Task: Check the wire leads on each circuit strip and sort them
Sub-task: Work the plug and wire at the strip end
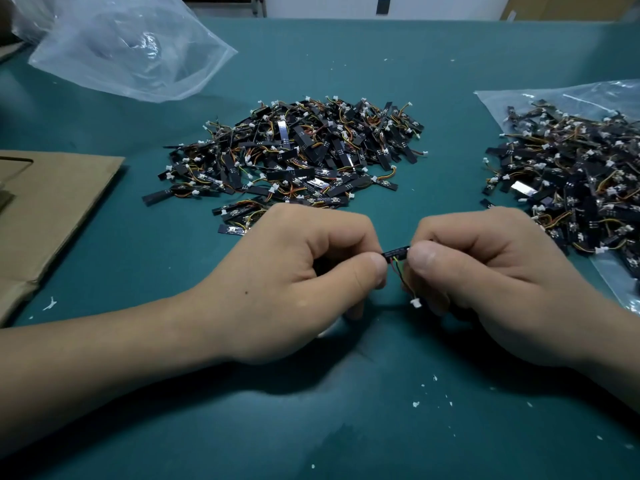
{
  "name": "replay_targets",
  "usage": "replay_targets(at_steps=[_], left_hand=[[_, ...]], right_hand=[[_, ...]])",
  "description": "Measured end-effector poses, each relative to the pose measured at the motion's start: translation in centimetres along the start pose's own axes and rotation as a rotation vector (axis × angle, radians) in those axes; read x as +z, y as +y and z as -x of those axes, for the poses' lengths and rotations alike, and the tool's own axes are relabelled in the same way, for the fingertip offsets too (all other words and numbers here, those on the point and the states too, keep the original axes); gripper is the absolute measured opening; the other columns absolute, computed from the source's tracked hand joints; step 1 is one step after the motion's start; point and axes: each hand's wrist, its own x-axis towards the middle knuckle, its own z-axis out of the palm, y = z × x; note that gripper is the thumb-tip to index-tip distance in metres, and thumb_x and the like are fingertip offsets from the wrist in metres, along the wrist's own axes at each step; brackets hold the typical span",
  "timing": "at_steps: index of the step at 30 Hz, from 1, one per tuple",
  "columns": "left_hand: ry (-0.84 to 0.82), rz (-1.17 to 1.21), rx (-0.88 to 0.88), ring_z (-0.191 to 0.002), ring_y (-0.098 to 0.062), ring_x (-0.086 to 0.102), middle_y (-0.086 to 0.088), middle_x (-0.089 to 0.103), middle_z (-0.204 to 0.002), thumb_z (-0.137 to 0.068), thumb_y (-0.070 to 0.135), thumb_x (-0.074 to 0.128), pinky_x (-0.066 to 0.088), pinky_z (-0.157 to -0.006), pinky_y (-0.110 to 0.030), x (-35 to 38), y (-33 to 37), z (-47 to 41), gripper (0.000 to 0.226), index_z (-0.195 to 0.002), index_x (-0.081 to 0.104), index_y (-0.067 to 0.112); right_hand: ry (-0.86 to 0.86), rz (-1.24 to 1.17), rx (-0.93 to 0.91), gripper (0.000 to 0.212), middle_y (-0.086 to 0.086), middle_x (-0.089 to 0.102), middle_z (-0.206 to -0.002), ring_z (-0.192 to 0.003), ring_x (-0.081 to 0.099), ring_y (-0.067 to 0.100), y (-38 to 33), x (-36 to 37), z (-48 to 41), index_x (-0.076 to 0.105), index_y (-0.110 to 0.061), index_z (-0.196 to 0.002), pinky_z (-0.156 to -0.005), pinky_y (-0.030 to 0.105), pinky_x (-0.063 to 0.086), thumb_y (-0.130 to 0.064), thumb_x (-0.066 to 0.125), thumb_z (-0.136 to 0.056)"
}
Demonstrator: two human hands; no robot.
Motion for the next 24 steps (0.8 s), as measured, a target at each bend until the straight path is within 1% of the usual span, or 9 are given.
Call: replay_targets(at_steps=[5,8,10,13,16,17,20,22,24], left_hand=[[-0.034,-0.009,0.002,-0.051,-0.010,0.061,0.006,0.067,-0.059,-0.094,0.014,0.061,0.045,-0.053,-0.018,0.01,0.01,0.08,0.023,-0.072,0.065,0.018],[-0.048,-0.003,0.007,-0.054,-0.011,0.059,0.003,0.065,-0.060,-0.097,0.019,0.058,0.044,-0.055,-0.022,-0.04,0.09,-0.12,0.029,-0.069,0.063,0.024],[-0.073,-0.039,0.005,-0.052,-0.014,0.058,0.000,0.063,-0.057,-0.098,0.022,0.056,0.044,-0.053,-0.026,-0.09,0.05,-0.19,0.034,-0.066,0.065,0.019],[-0.084,-0.042,0.001,-0.048,-0.021,0.056,-0.005,0.058,-0.052,-0.096,0.019,0.056,0.043,-0.048,-0.034,-0.04,-0.03,-0.13,0.037,-0.062,0.062,0.007],[-0.058,-0.048,-0.005,-0.043,-0.014,0.040,-0.007,0.047,-0.047,-0.092,0.016,0.058,0.034,-0.043,-0.030,0.04,0.02,-0.10,0.040,-0.055,0.052,0.004],[-0.054,-0.056,-0.012,-0.043,-0.015,0.036,-0.009,0.045,-0.047,-0.091,0.016,0.057,0.032,-0.043,-0.030,0.05,0.04,-0.14,0.040,-0.054,0.049,0.004],[-0.063,-0.080,-0.029,-0.045,-0.019,0.039,-0.011,0.047,-0.048,-0.089,0.017,0.054,0.033,-0.044,-0.032,0.03,0.05,-0.29,0.038,-0.054,0.047,0.005],[-0.065,-0.103,-0.030,-0.045,-0.017,0.039,-0.008,0.043,-0.049,-0.090,0.018,0.053,0.034,-0.045,-0.031,0.07,0.10,-0.37,0.037,-0.055,0.045,0.008],[-0.071,-0.116,-0.030,-0.045,-0.014,0.035,-0.008,0.038,-0.050,-0.089,0.018,0.053,0.033,-0.045,-0.032,0.12,0.15,-0.47,0.037,-0.055,0.040,0.009]], right_hand=[[0.006,-0.003,-0.010,0.023,-0.002,0.061,-0.059,-0.046,0.054,0.008,0.12,0.03,0.04,0.065,-0.022,-0.078,-0.048,0.019,0.041,-0.034,0.054,-0.094],[0.039,-0.060,-0.013,0.023,-0.001,0.060,-0.058,-0.044,0.052,0.005,0.06,-0.12,0.16,0.063,-0.020,-0.077,-0.047,0.017,0.040,-0.033,0.054,-0.093],[0.022,-0.065,-0.016,0.024,-0.003,0.060,-0.058,-0.046,0.050,0.004,-0.03,-0.13,0.09,0.061,-0.018,-0.075,-0.049,0.016,0.039,-0.032,0.053,-0.092],[-0.037,-0.004,0.010,0.024,-0.006,0.059,-0.057,-0.048,0.052,0.007,0.00,-0.10,-0.11,0.060,-0.021,-0.073,-0.051,0.016,0.039,-0.031,0.054,-0.093],[-0.053,0.035,0.023,0.024,-0.007,0.059,-0.056,-0.047,0.054,0.010,0.07,-0.03,-0.12,0.062,-0.021,-0.073,-0.051,0.018,0.040,-0.019,0.057,-0.096],[-0.055,0.040,0.021,0.024,-0.007,0.059,-0.056,-0.047,0.054,0.010,0.03,0.01,-0.09,0.063,-0.020,-0.074,-0.051,0.018,0.040,-0.018,0.056,-0.097],[-0.058,0.089,0.007,0.022,-0.009,0.059,-0.057,-0.048,0.054,0.010,-0.02,0.09,-0.14,0.064,-0.021,-0.077,-0.051,0.018,0.040,-0.018,0.056,-0.097],[-0.053,0.148,0.001,0.022,-0.010,0.061,-0.060,-0.051,0.053,0.009,-0.01,0.05,-0.22,0.064,-0.023,-0.078,-0.052,0.017,0.039,-0.019,0.055,-0.098],[-0.061,0.177,-0.001,0.022,-0.010,0.062,-0.061,-0.051,0.052,0.009,-0.10,0.04,-0.22,0.064,-0.024,-0.079,-0.052,0.018,0.040,-0.020,0.055,-0.099]])
